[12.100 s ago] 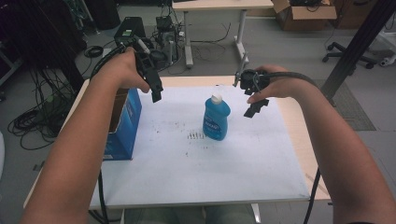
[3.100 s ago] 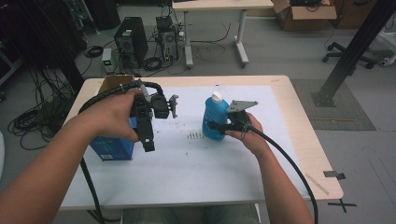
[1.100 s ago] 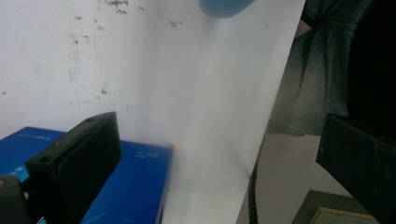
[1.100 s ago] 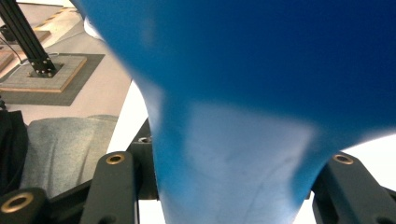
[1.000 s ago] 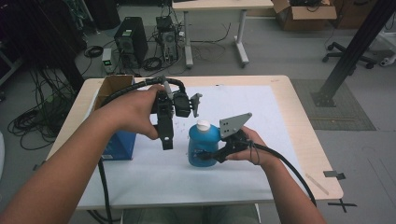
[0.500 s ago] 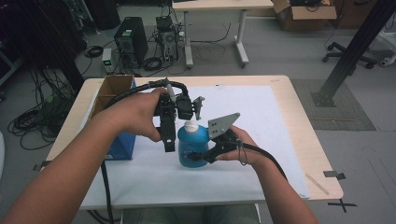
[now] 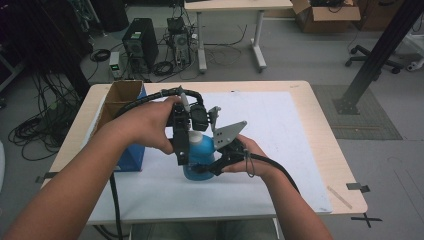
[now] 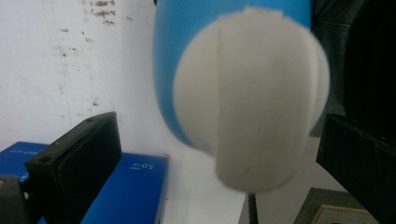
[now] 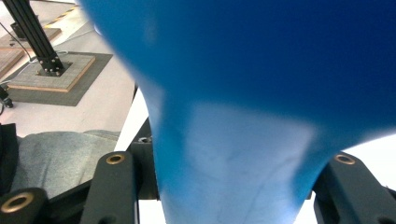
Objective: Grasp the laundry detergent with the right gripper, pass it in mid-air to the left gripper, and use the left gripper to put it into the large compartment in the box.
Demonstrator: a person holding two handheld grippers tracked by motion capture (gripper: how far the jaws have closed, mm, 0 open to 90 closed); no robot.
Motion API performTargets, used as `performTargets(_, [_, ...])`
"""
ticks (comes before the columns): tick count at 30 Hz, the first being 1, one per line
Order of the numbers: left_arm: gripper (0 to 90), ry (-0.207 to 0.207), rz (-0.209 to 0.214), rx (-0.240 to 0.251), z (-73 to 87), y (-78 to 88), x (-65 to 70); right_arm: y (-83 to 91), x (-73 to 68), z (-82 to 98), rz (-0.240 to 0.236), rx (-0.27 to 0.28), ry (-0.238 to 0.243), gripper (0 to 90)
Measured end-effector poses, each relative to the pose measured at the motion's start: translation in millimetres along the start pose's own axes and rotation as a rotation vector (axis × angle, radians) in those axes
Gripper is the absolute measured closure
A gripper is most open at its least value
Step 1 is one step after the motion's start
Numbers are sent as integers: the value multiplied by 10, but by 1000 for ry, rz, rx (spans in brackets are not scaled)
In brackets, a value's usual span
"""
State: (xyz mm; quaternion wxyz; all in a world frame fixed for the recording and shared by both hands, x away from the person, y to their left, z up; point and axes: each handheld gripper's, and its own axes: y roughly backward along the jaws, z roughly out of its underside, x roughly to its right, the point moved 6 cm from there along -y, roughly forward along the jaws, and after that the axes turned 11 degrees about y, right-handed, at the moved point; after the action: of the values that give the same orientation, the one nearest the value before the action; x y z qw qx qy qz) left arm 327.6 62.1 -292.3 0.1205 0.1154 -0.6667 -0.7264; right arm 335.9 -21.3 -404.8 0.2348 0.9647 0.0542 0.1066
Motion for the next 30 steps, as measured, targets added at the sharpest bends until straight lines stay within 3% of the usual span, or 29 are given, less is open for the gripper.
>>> performTargets(30, [4, -25, -11, -17, -74, -96, 77, -160, -26, -117, -17, 26, 2, 452])
